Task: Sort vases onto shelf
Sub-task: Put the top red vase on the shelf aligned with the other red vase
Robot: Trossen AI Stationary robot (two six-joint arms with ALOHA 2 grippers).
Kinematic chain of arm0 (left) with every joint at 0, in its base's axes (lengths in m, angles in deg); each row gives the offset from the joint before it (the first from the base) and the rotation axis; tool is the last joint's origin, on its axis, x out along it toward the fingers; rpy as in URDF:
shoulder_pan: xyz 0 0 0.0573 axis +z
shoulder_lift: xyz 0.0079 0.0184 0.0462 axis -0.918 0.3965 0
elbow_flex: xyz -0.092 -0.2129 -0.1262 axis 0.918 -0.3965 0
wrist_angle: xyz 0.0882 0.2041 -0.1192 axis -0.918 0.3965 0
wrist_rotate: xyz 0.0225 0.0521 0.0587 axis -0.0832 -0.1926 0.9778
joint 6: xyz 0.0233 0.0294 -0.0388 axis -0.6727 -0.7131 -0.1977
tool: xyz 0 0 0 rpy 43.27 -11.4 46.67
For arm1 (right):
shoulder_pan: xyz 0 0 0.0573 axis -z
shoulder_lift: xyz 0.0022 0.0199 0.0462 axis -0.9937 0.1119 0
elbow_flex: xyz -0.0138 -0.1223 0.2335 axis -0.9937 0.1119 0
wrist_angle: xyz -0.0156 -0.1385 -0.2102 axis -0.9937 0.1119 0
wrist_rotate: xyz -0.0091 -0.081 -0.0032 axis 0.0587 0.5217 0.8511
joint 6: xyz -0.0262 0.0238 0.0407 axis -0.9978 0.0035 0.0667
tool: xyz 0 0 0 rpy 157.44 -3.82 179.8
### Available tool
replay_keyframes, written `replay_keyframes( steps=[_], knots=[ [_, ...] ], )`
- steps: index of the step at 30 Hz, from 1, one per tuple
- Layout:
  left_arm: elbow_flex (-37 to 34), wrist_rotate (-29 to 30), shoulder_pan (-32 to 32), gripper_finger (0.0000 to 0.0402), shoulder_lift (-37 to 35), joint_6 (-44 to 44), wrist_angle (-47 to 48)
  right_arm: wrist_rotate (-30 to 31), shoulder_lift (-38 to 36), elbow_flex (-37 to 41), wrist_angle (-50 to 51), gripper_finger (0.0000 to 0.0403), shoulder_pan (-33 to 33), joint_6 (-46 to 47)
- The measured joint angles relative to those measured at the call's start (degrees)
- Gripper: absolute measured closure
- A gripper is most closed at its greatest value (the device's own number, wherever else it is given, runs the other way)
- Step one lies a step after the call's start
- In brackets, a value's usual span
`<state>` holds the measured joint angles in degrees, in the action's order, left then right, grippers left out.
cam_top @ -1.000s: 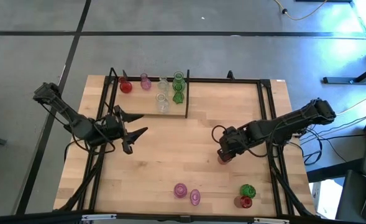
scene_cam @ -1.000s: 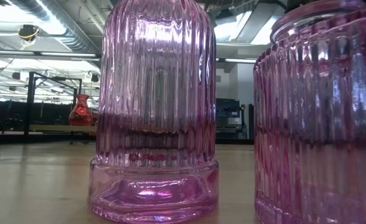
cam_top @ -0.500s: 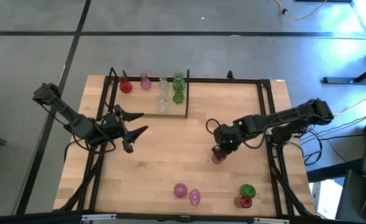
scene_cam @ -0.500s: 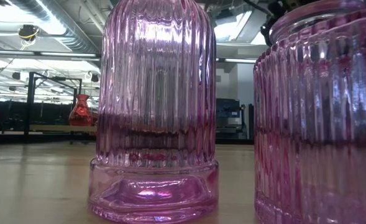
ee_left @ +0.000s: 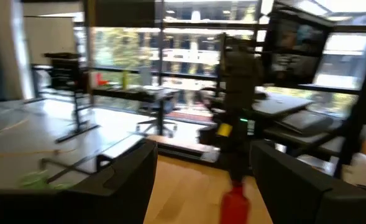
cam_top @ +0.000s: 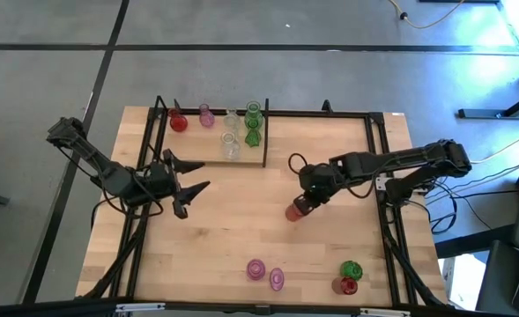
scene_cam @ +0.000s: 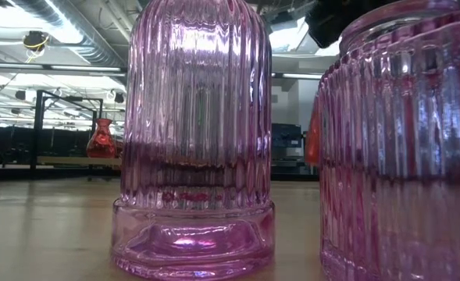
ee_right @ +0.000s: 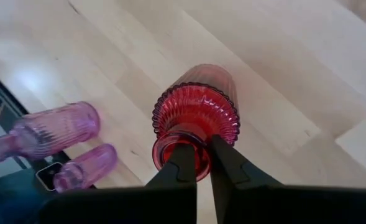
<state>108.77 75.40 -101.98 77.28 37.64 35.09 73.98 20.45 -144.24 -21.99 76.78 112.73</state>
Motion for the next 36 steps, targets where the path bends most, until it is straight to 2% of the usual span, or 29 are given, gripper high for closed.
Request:
replay_keyframes(
  steps=[6,8,12,15,21,28,31,36],
  knots=[
    [1.5,-13.3,2.9,0.0151,0.5,0.6,2.2,0.2,0.1,-5.1,-0.1,0.0401,1.8,-2.6],
    [5.1,-13.6,4.4,0.0151,1.7,1.0,7.6,0.2,0.1,-6.8,0.1,0.0402,2.5,-4.0],
    [13.8,-14.6,8.4,0.0151,6.1,0.6,25.0,0.2,0.6,-9.8,-0.1,0.0402,4.6,-6.8],
    [19.1,-15.2,11.8,0.0151,10.4,1.0,31.4,0.2,1.4,-11.6,-0.1,0.0402,5.9,-8.5],
    [25.1,-22.5,17.4,0.0151,17.2,2.3,32.7,0.4,4.6,-16.6,-0.2,0.0402,7.0,-12.2],
    [25.7,-36.0,23.0,0.0151,22.5,10.3,36.4,0.2,9.3,-23.5,-0.3,0.0403,6.8,-15.5],
    [25.7,-38.3,23.7,0.0151,24.3,10.5,39.7,0.2,10.3,-25.6,-0.6,0.0403,6.8,-16.5],
    [25.7,-38.8,23.6,0.0151,25.4,11.6,40.5,-1.0,11.0,-26.9,-3.8,0.0403,6.8,-17.1]
  ],
)
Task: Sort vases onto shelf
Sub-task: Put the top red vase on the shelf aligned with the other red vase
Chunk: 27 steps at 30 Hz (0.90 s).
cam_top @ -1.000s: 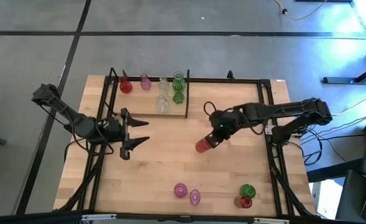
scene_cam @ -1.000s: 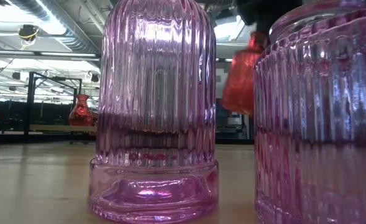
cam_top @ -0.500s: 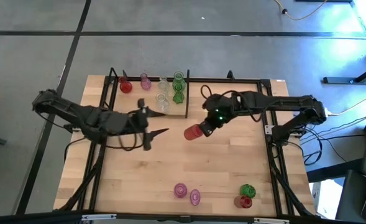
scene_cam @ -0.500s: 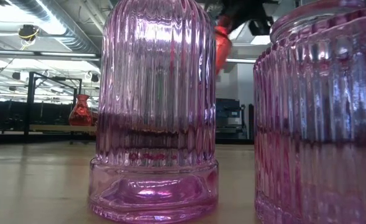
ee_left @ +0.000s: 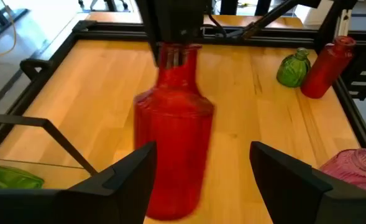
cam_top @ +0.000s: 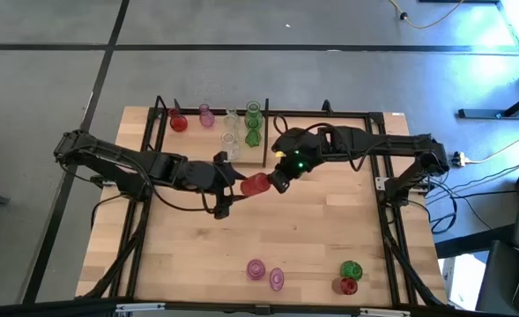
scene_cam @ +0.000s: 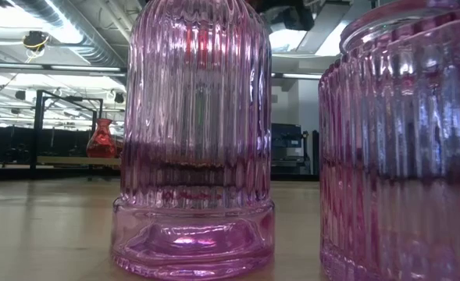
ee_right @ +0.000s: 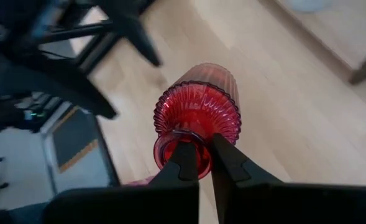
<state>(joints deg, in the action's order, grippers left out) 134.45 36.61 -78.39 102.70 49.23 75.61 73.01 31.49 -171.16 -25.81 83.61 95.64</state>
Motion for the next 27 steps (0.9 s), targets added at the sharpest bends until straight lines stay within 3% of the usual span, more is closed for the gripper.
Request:
replay_keyframes(
  steps=[13,27],
  knots=[
    [0.1,-3.6,1.9,0.0150,3.1,2.3,0.6,-4.2,2.4,0.1,-4.9,0.0403,-0.1,-0.1],
    [0.0,-7.2,4.5,0.0094,4.3,6.0,-3.6,-4.0,2.7,0.0,-6.0,0.0403,-0.1,-1.5]
  ],
)
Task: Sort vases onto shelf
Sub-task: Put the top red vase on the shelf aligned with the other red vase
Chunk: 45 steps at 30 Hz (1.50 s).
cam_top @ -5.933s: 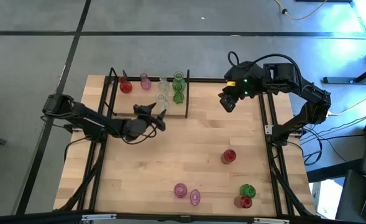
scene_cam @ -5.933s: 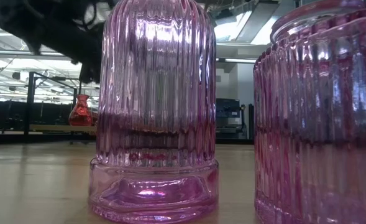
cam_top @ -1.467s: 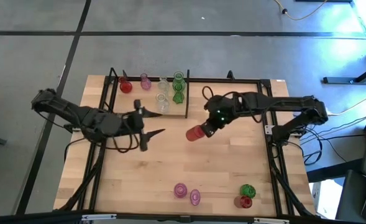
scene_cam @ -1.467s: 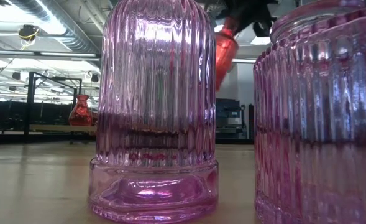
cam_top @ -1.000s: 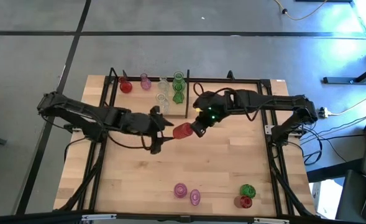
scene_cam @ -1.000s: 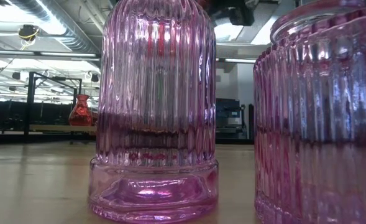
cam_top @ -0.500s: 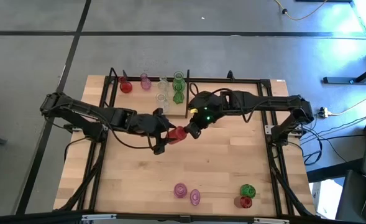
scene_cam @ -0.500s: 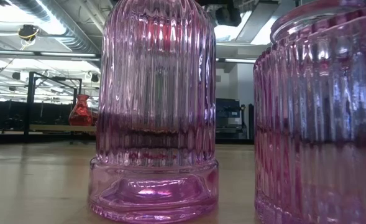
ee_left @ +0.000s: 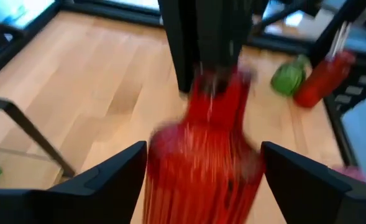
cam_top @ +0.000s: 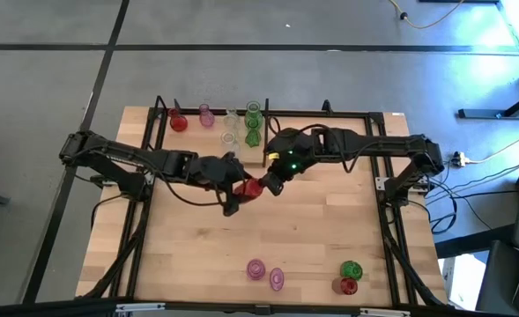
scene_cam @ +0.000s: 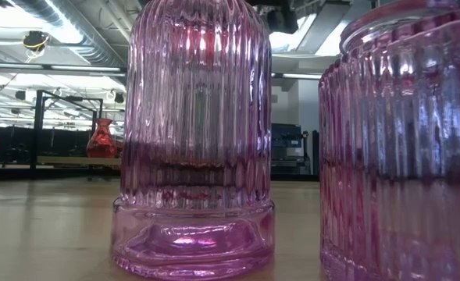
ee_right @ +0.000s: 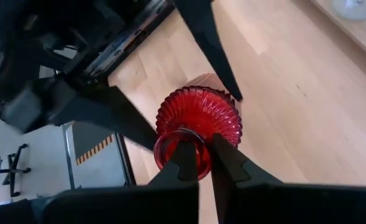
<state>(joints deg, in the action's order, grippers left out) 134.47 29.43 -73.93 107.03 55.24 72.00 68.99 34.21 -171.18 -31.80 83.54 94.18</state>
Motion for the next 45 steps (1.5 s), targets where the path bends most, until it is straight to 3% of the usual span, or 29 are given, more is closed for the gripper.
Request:
replay_keyframes(
  steps=[8,21,34,37,41,45],
  knots=[
    [0.0,0.2,0.3,0.0088,0.0,0.0,-1.1,0.1,1.2,0.1,1.1,0.0403,0.0,-0.1],
    [0.0,0.4,1.2,0.0111,0.0,0.1,-0.6,-2.3,3.4,0.1,-2.5,0.0403,0.1,0.0],
    [0.0,-6.1,1.3,0.0160,2.9,1.8,-1.3,-2.5,3.3,0.2,-2.4,0.0403,0.0,-0.4],
    [0.0,-4.9,1.3,0.0175,3.0,3.0,-1.5,-2.4,3.3,0.2,-2.2,0.0403,0.0,-0.4],
    [0.0,-3.7,1.3,0.0207,2.6,2.4,-2.0,-2.2,3.3,0.2,-2.0,0.0403,0.1,-0.5],
    [0.0,-6.1,1.8,0.0247,2.4,1.1,-2.7,-2.1,3.2,0.2,-2.0,0.0403,0.1,-0.4]
  ],
)
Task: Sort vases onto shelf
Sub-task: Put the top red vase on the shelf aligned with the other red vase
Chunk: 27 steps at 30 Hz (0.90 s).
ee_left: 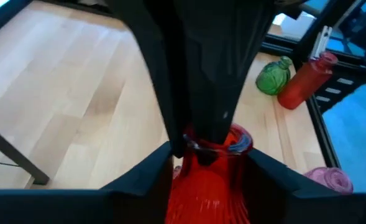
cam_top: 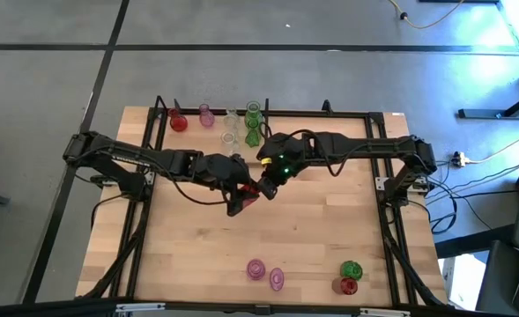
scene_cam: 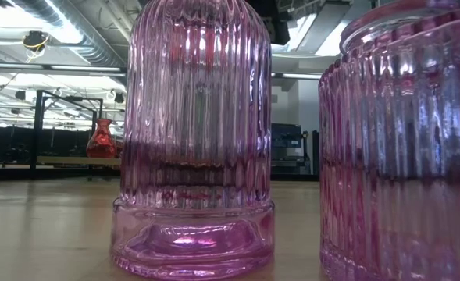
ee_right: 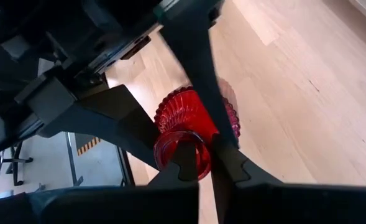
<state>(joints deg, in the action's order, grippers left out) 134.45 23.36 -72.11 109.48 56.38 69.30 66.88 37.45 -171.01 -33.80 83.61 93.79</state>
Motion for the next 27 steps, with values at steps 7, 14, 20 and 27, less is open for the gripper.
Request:
replay_keyframes(
  steps=[7,14,20,27],
  knots=[
    [0.0,-1.2,0.0,0.0276,0.0,-2.4,-0.2,0.3,0.0,0.0,0.2,0.0403,0.0,-0.2],
    [0.0,-1.5,0.0,0.0276,0.0,-2.5,-0.7,1.3,0.0,0.0,0.2,0.0387,0.0,-0.8],
    [0.1,-0.7,0.0,0.0277,-0.1,-2.3,2.1,3.0,0.0,0.0,-0.5,0.0366,0.0,-0.9],
    [0.2,2.7,0.0,0.0278,-0.1,-2.3,4.2,5.2,-0.3,-0.2,-0.6,0.0341,0.0,-1.2]
  ],
)
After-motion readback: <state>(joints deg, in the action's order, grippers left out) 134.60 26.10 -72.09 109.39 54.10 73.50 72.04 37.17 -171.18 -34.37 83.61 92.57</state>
